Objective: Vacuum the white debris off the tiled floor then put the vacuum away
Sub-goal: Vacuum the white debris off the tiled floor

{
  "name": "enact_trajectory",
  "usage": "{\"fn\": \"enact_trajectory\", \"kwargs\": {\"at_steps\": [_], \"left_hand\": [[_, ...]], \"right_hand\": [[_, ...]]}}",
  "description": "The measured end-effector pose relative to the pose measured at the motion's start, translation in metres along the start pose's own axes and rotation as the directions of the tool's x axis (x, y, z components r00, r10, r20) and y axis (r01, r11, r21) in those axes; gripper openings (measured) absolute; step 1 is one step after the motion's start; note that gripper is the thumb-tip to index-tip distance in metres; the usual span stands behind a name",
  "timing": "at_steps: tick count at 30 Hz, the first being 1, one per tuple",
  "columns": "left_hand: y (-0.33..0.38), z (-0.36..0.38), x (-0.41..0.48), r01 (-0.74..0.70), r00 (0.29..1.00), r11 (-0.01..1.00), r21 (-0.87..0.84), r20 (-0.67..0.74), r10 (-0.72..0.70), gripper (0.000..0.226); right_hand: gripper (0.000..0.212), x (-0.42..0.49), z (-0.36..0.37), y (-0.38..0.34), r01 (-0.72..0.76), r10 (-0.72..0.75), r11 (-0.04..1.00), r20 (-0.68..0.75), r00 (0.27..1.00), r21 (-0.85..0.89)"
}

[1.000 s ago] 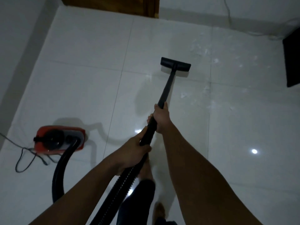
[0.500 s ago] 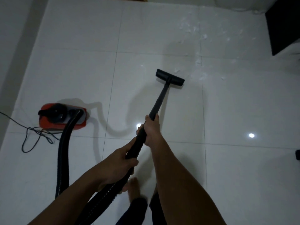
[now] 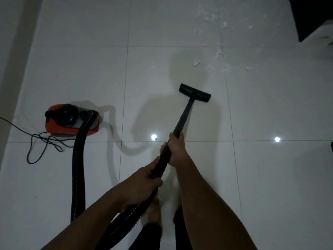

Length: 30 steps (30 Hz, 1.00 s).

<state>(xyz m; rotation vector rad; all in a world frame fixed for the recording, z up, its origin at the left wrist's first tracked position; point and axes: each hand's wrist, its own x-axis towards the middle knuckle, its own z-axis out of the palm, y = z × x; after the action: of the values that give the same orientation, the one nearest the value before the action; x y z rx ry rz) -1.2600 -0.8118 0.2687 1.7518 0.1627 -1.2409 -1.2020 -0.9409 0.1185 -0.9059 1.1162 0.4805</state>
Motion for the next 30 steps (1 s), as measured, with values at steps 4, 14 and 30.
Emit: {"fn": "enact_trajectory", "kwargs": {"at_steps": [4, 14, 30], "left_hand": [[0.000, 0.009, 0.015, -0.001, 1.000, 0.998, -0.060, 0.004, 0.001, 0.073], [0.039, 0.023, 0.074, 0.044, 0.998, 0.985, -0.164, -0.035, -0.050, 0.076], [0.148, 0.024, 0.159, 0.014, 0.990, 0.943, -0.332, -0.131, -0.061, 0.074]], "right_hand": [[0.051, 0.013, -0.007, -0.011, 0.014, -0.014, 0.998, -0.009, 1.000, -0.053], [0.049, 0.052, -0.015, -0.078, 0.005, 0.000, 0.991, 0.033, 0.999, -0.130], [0.053, 0.121, -0.001, -0.208, 0.020, 0.022, 0.954, 0.135, 0.991, -0.299]]}}
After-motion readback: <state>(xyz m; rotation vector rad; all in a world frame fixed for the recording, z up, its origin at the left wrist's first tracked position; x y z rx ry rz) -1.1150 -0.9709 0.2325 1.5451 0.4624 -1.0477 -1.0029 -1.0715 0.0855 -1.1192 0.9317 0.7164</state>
